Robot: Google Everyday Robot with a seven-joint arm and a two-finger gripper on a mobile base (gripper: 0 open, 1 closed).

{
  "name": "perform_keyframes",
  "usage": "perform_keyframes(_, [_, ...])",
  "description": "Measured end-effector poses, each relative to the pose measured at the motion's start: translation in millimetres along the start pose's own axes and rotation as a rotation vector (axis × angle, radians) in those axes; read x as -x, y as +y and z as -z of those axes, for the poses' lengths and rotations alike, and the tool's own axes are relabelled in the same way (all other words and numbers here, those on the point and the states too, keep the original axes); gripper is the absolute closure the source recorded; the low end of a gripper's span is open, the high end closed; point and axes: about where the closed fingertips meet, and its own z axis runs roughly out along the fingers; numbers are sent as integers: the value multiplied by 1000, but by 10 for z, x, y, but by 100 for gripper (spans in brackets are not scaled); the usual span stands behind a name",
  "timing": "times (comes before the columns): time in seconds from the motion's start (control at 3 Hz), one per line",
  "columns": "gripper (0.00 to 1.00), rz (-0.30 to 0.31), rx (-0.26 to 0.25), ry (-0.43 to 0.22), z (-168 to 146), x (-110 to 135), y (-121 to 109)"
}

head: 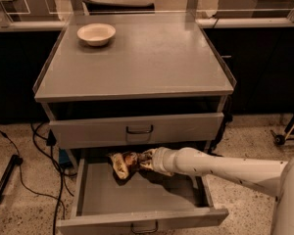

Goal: Place brown chip bag into middle drawer

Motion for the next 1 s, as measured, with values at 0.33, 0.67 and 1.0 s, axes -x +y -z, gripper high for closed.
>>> perform_keyframes(0.33, [100, 1, 21, 23, -85, -90, 58])
perform_keyframes(0.67, [85, 1, 21, 24, -87, -94, 60])
perform_keyframes(1.0, [61, 1, 21, 24, -87, -94, 60])
